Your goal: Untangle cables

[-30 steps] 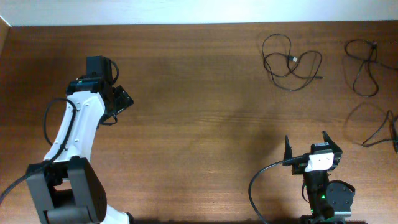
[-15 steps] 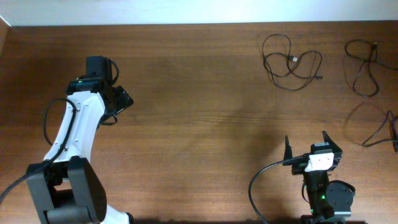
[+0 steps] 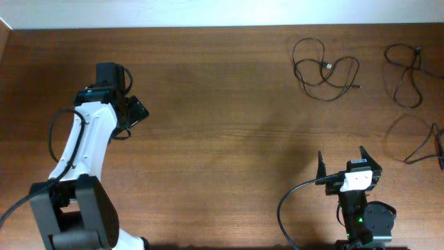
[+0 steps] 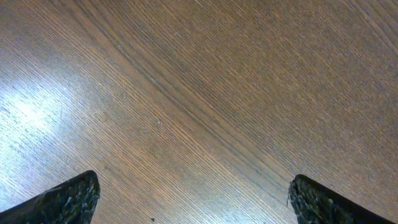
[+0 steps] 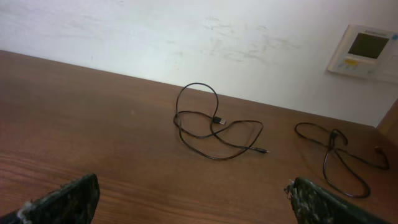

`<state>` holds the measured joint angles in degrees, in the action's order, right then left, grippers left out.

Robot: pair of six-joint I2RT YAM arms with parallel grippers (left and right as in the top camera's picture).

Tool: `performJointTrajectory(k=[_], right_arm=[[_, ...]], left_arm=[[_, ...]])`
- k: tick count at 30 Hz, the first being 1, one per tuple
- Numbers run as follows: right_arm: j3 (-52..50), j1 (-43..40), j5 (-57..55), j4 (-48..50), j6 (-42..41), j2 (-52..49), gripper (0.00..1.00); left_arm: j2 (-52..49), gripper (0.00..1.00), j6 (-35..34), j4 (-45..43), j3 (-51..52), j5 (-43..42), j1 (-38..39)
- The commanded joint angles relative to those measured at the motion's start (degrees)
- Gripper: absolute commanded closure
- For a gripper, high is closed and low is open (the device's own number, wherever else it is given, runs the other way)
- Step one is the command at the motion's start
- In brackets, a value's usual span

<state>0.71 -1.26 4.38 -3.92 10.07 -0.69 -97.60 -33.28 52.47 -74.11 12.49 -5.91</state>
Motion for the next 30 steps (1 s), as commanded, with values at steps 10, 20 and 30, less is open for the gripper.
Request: performJointTrajectory(k=[10,20,30], right_arm=[[-0.4,-0.3,-0.3,-0.2,-0.4,0.3,0.02],[-0.4,-0.3,-0.3,-0.2,-0.4,0.3,0.02],[-0.4,-0.3,-0.3,-0.2,-0.4,0.3,0.02]], left_arm=[[4.8,0.01,6.2,-1.9,-0.4,-6.7,0.0],[40.0,0.01,22.7,-0.8,-0.4,-20.7,0.0],[52.4,0.01,22.7,10.8,-0.4,-23.6,0.0]])
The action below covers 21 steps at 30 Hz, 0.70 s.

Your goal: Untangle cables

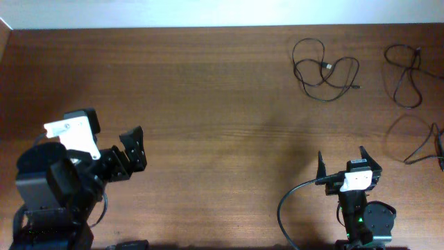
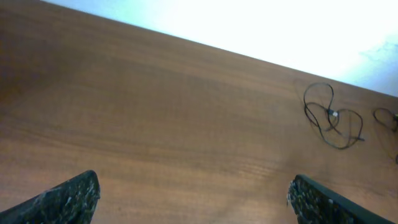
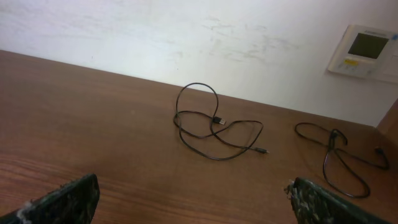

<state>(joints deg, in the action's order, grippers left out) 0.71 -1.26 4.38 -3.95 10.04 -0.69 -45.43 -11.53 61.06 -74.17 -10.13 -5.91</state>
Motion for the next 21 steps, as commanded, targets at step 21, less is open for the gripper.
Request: performJointTrajectory(k=[21], right_arm=[[-0.4,-0.3,-0.3,-0.2,-0.4,0.3,0.02]], left_arm=[[33.1,0.01,2.8,-16.0,27.2,-1.3,5.3]])
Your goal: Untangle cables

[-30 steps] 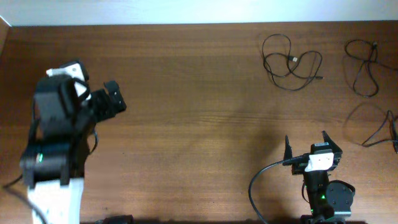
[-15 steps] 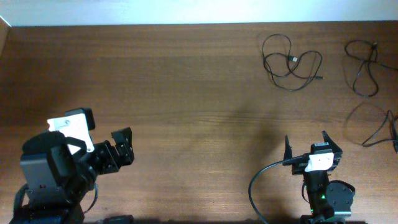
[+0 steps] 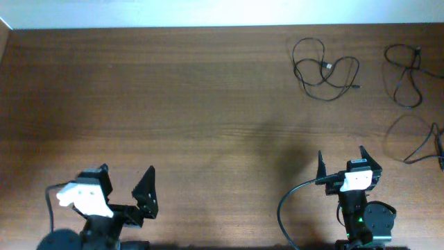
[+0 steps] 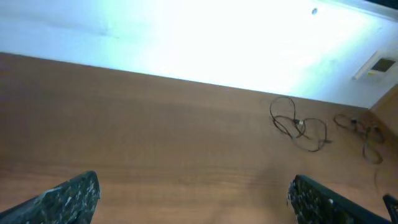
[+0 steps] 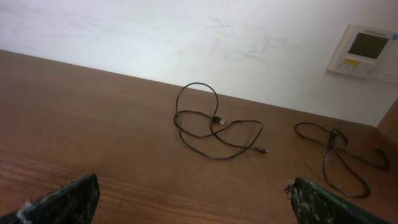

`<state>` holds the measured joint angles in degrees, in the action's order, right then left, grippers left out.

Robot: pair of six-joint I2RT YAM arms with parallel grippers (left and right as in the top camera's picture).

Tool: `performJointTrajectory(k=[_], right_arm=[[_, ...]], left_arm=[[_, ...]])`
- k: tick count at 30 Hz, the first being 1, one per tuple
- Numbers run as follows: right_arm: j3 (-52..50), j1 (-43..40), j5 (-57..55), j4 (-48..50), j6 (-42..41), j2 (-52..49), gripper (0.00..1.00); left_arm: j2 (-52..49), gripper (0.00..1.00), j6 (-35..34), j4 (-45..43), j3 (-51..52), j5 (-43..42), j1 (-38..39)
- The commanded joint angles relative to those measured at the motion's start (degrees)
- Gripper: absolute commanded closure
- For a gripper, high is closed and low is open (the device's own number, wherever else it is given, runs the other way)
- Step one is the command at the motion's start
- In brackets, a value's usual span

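Observation:
Three black cables lie apart at the far right of the wooden table. One looped cable (image 3: 325, 69) is left of the others; it also shows in both wrist views as the looped cable (image 5: 214, 124) (image 4: 298, 127). A second cable (image 3: 406, 66) (image 5: 339, 152) lies in the back right corner. A third cable (image 3: 423, 142) runs off the right edge. My right gripper (image 3: 341, 161) (image 5: 193, 199) stands open near the front edge, well short of the cables. My left gripper (image 3: 126, 182) (image 4: 194, 199) is open at the front left, holding nothing.
A white wall runs behind the table's far edge, with a small control panel (image 5: 367, 50) mounted on it. My right arm's own black cable (image 3: 288, 201) loops at the front edge. Bare wood (image 3: 173, 104) spans the left and middle.
My left arm has drawn back from the left side to the front left edge. Its camera now looks higher across the table to the wall. The right arm and cables have not moved.
My left arm reached out over the left of the table, gripper open and facing down at bare wood. Then it sat folded back nearer the front left, looking across the table. Now it is at the front edge. The right gripper stayed open and still throughout.

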<state>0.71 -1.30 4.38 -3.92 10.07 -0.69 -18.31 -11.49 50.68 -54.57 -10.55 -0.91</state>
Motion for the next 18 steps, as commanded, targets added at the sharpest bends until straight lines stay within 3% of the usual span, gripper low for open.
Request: performJointTrajectory(k=[1,6,12,18], right_arm=[[-0.4,-0.2,-0.3,-0.2,-0.4,0.3,0.02],[-0.4,-0.2,-0.3,-0.2,-0.4,0.3,0.02],[-0.4,-0.2,-0.3,-0.2,-0.4,0.3,0.02],[-0.4,-0.2,-0.3,-0.2,-0.4,0.3,0.02]], left_arm=[[7.6,0.01,4.1,-7.9,9.9,-1.7,0.3],[17.6,0.01,7.6,-21.5,24.5,-3.5,0.3],[18.0,0.01,11.4,-46.0,39.1,-3.6,0.4],[18.0,0.01,17.5,-54.4,51.1,-3.2,0.4]])
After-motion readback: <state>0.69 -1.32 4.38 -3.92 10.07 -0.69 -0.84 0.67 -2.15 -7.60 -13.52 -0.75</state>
